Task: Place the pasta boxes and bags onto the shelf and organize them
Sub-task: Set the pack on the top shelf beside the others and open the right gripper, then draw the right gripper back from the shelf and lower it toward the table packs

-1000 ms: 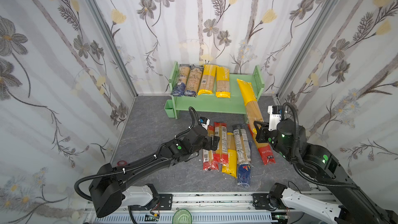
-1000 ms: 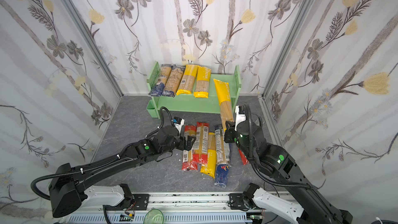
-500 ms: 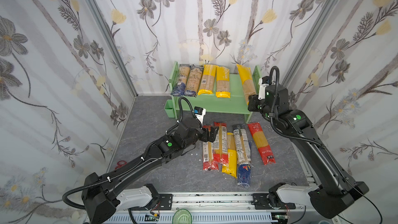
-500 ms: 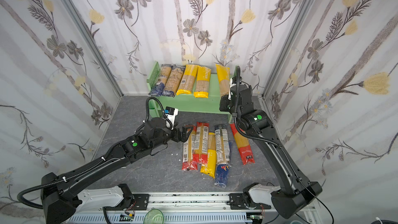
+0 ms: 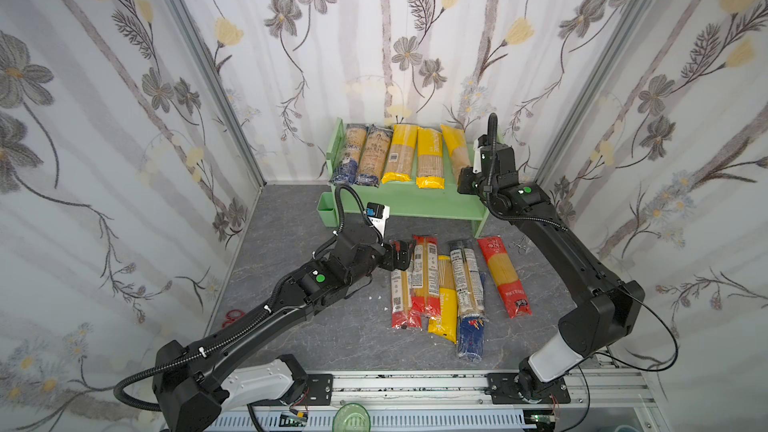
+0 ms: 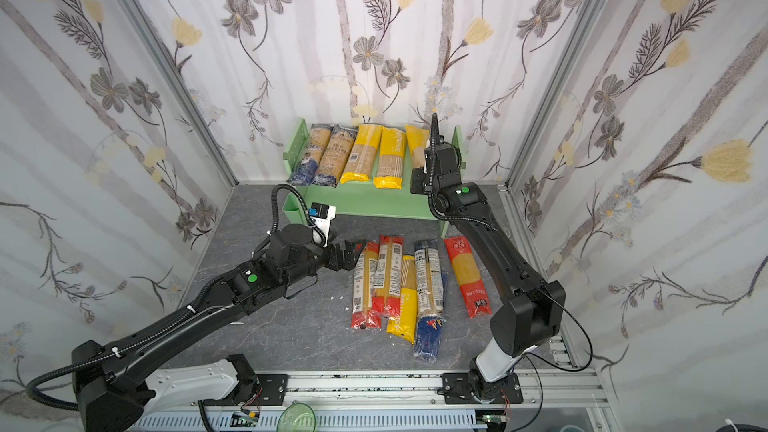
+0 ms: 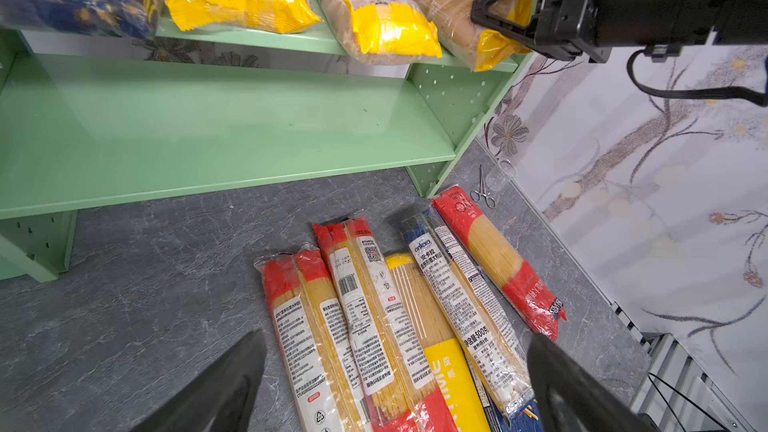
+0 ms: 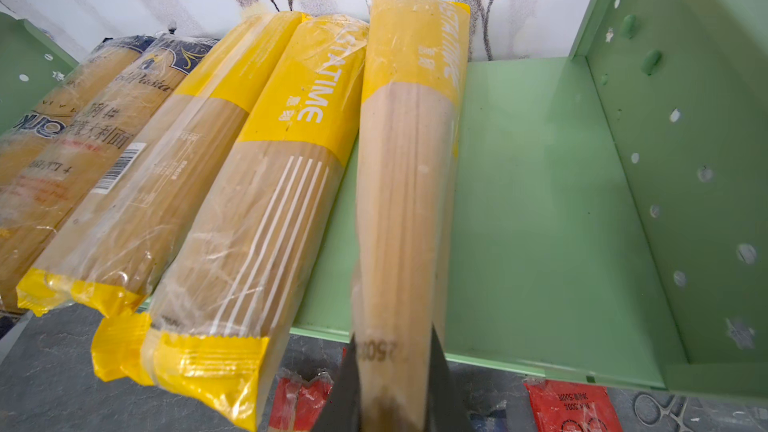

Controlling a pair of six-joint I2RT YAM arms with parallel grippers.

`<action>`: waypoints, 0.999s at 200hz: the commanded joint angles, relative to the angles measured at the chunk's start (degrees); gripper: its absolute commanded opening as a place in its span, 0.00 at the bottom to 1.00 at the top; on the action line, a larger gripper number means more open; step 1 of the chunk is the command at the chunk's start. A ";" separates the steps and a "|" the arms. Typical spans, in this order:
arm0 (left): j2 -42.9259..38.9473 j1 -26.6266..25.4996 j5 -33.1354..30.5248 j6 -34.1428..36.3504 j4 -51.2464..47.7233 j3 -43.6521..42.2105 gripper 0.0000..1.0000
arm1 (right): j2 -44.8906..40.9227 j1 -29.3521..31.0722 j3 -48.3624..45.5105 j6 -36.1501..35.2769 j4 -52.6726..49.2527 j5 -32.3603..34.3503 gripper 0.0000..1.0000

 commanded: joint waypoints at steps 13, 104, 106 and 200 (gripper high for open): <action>-0.61 0.74 -0.41 0.56 0.12 -0.36 1.00 | 1.38 -0.01 1.24 1.38 6.97 -2.13 0.22; -3.58 1.36 0.03 -0.33 0.02 -2.66 1.00 | 1.44 2.61 1.30 2.97 5.63 -4.22 0.31; -3.73 1.36 0.03 -0.40 0.02 -2.70 1.00 | 1.48 2.63 1.30 2.98 5.55 -4.30 0.31; -7.51 1.45 -0.41 -2.90 0.02 -6.08 1.00 | -9.14 3.53 -2.72 1.09 5.16 1.50 1.00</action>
